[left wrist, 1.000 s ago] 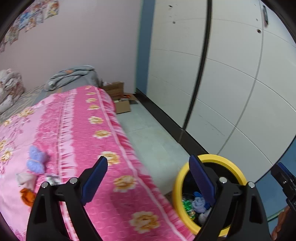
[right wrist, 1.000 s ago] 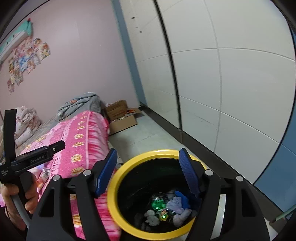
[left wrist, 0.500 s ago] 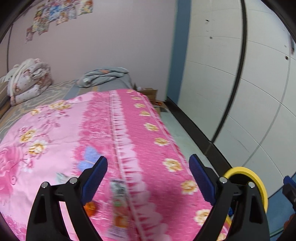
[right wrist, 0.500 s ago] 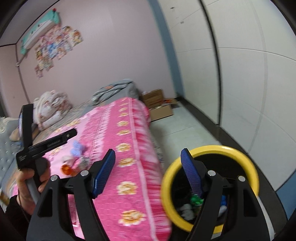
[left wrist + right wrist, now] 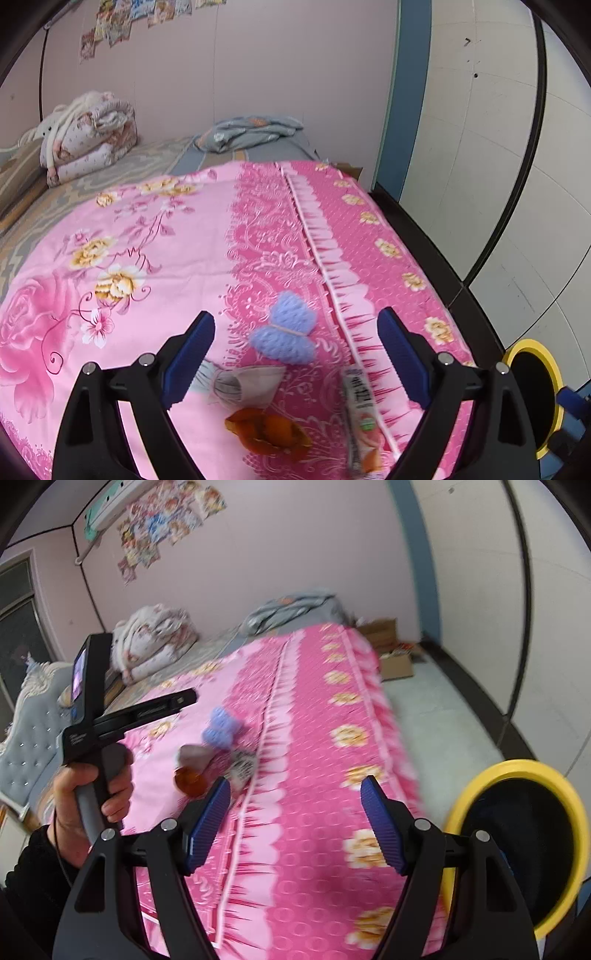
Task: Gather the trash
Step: 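Move both grippers back over the bedspread toward the snack pouch, then grasp the printed snack pouch with the right gripper while the left gripper grasps a lavender mesh sleeve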
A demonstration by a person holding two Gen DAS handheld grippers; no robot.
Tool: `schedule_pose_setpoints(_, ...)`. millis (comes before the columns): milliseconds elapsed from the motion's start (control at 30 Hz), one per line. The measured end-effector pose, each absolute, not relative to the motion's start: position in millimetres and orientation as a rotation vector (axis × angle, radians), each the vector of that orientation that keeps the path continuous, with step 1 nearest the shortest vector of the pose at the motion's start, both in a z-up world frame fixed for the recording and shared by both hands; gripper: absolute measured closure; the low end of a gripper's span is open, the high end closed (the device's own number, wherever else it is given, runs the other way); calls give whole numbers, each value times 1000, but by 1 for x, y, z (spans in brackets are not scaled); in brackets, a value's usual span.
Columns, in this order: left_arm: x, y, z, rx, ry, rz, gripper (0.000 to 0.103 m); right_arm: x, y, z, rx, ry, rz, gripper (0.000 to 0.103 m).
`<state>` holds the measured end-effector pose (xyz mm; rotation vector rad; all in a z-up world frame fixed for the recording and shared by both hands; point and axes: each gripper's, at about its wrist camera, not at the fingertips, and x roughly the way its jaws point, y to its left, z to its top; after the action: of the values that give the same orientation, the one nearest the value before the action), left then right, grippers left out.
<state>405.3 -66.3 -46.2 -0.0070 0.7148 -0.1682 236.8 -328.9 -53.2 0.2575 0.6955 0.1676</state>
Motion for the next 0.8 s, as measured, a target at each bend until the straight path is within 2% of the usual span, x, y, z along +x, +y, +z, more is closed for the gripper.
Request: schedule_pose_setpoints(800,482,-61,-113,70,896,-161,17,321,-255,-116,229,919,322,35)
